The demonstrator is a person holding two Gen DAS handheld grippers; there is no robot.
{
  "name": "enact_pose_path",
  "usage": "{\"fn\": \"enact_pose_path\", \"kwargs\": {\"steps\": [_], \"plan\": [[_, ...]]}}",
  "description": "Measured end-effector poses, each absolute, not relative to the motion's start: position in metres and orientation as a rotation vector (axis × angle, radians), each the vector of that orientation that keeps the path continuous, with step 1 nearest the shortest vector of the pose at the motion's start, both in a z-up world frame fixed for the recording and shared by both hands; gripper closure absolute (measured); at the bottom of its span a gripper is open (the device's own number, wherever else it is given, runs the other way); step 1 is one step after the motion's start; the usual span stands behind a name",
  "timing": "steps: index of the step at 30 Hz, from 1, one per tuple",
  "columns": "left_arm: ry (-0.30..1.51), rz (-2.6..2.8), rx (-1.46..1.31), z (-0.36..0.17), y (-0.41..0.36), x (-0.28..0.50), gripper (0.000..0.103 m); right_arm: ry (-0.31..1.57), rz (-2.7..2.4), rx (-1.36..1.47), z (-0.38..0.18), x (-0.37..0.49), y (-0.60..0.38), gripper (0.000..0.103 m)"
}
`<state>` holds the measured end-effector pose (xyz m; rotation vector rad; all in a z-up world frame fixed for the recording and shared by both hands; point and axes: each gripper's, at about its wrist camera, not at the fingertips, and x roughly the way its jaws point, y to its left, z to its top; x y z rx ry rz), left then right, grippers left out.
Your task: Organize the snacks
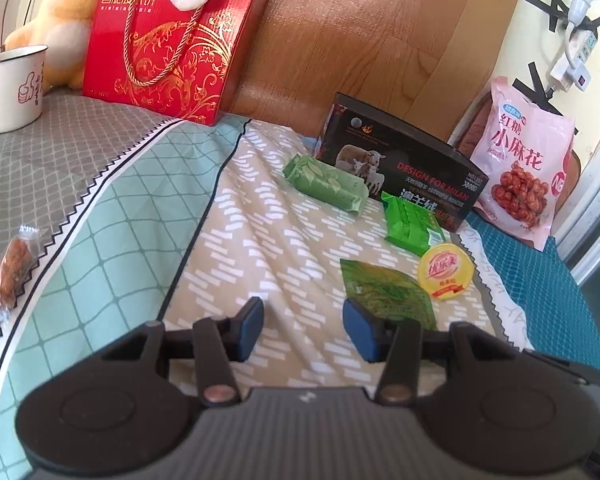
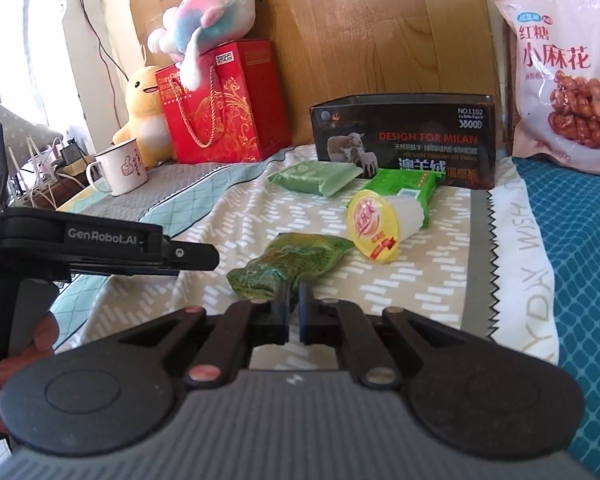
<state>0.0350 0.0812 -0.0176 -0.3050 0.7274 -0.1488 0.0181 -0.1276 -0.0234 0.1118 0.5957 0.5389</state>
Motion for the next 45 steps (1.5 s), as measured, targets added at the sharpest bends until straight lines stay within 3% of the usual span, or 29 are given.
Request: {"fn": "enact_pose_path", "kwargs": {"steps": [10,40,45], "plan": [[0.698,-0.141,-0.255,-0.02,0.076,0.033,0.058,0.608,0.54,0.155,-0.024,0.018,-0.129,0.09],[0.64,-0.145,-0.164,-0.024,0.066,0.027,0.051,0.597,0.527,0.167,-0.024,0.017,-0.131,0.086],[0.638,-0.148,-0.171,-0.025,0.067,0.027,0.051,0.591,0.521,0.17,-0.021,0.016,-0.131,0.079]]}}
